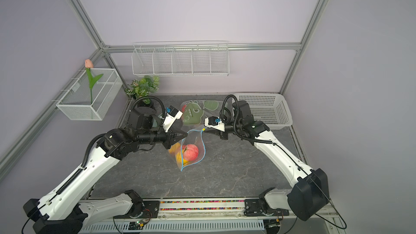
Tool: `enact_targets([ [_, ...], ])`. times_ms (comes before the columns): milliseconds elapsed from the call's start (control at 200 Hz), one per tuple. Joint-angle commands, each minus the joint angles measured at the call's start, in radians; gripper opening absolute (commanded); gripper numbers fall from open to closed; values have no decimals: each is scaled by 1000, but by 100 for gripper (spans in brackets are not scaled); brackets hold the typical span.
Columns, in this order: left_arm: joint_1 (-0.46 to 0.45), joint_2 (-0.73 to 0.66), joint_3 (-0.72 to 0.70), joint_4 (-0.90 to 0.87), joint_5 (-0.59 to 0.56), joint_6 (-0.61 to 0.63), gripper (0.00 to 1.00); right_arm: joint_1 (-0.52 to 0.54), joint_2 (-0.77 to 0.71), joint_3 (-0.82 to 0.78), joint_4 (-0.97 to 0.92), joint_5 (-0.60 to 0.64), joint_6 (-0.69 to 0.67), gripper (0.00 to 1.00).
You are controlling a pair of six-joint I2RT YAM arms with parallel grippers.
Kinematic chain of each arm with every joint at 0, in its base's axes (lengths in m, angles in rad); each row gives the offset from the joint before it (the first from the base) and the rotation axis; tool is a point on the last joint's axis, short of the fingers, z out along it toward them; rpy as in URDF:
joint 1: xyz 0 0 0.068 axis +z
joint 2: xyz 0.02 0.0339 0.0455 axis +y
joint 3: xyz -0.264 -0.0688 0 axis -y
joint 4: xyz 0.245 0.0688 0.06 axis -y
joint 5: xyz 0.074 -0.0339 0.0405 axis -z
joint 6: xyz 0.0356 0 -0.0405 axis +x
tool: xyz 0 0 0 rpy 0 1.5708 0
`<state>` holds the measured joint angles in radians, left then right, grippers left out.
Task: Place the peach in a zip-top bag and seal the zipper
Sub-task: Zip the zipper on the zipper food storage bag.
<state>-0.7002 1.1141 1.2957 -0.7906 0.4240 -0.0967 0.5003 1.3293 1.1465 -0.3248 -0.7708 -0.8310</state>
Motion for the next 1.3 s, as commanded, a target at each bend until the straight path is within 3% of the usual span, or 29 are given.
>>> enact_targets([
  [0,5,-10,-6,19,12,10,0,10,4,19,6,-22,-23,29],
  [170,5,-8,-6,20,12,9,0,12,8,22,6,-22,-23,21],
  [295,5,-7,-6,21,9,9,0,12,5,22,2,-21,-23,7],
  [410,5,-7,0,22,-6,6,0,13,-7,25,-25,-12,-15,7],
  [525,6,-3,23,14,-52,14,31,20,-38,22,-58,23,17,7],
  [660,5,17,82,-9,-106,64,48,49,-88,22,-109,86,71,7],
  [910,-2,59,193,-15,-53,152,60,105,-143,63,-222,236,258,7],
  [1150,-38,90,226,-10,20,197,64,137,-186,95,-269,305,361,7],
  [1294,-99,107,225,1,-13,233,64,139,-180,107,-270,329,385,7],
])
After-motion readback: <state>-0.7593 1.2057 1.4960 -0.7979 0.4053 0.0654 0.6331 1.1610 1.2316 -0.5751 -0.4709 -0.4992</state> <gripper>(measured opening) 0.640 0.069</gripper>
